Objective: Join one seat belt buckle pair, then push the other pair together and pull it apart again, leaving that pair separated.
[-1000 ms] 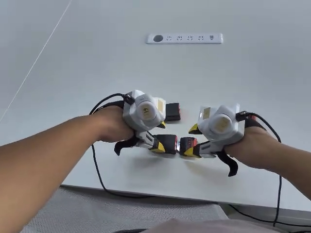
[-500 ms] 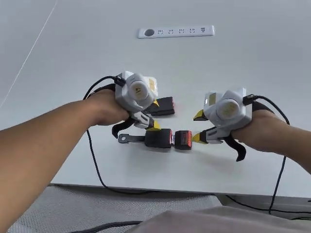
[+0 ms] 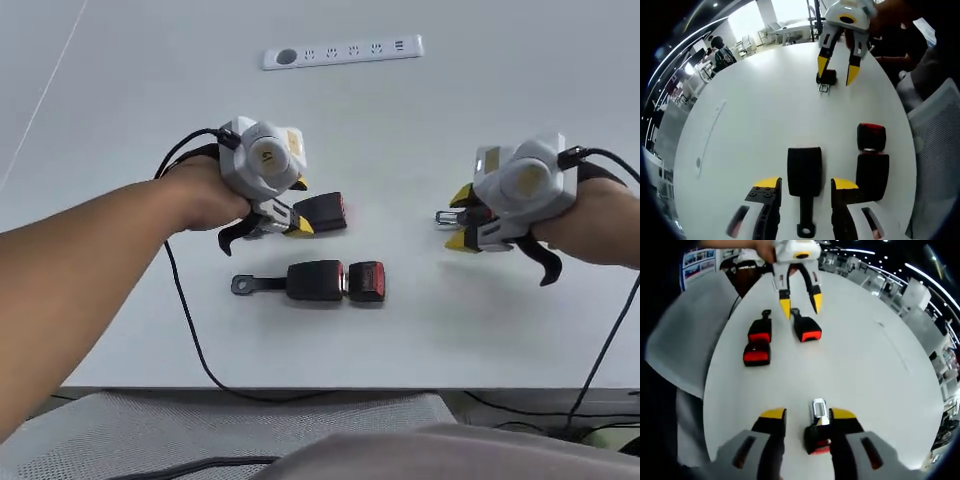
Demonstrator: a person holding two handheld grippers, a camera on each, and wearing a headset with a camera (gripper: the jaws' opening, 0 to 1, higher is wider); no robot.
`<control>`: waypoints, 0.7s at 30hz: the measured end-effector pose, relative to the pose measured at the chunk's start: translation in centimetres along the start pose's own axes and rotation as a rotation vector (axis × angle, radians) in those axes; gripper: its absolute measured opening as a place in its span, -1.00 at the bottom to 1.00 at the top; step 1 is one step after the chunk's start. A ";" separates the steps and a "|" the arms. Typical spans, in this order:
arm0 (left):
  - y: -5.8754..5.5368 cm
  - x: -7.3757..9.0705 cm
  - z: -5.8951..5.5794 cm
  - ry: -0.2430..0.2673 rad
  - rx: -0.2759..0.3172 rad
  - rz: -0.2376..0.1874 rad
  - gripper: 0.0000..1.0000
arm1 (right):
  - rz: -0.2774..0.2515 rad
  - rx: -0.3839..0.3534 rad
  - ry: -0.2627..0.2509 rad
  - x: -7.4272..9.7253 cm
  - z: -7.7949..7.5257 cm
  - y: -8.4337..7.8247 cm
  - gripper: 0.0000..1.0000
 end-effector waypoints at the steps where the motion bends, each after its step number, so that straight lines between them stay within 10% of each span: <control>1: -0.2 -0.1 0.0 -0.005 0.003 0.006 -0.19 | 0.005 -0.003 -0.011 0.3 -0.4 -0.3 -0.33; 9: -1.1 -1.4 -0.1 -0.038 -0.002 0.047 -0.12 | 0.033 -0.030 -0.046 1.8 -1.9 -3.1 -0.32; 11: -1.9 -1.4 0.1 -0.056 -0.074 0.111 -0.12 | 0.035 -0.032 -0.038 1.8 -2.0 -3.5 -0.31; 21: -1.3 -2.3 0.1 -0.107 -0.067 0.117 -0.22 | 0.047 -0.011 0.013 0.9 -1.8 -3.9 -0.32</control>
Point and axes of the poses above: the centre of the closed fingertips' face, and the gripper's own axes: x roughly backward along the fingers, z roughly to its left, y roughly out of its top, the point moved 1 cm from there along x, roughly backward along the fingers, and after that the axes turned 10 degrees about -z, right-handed, at the moved point
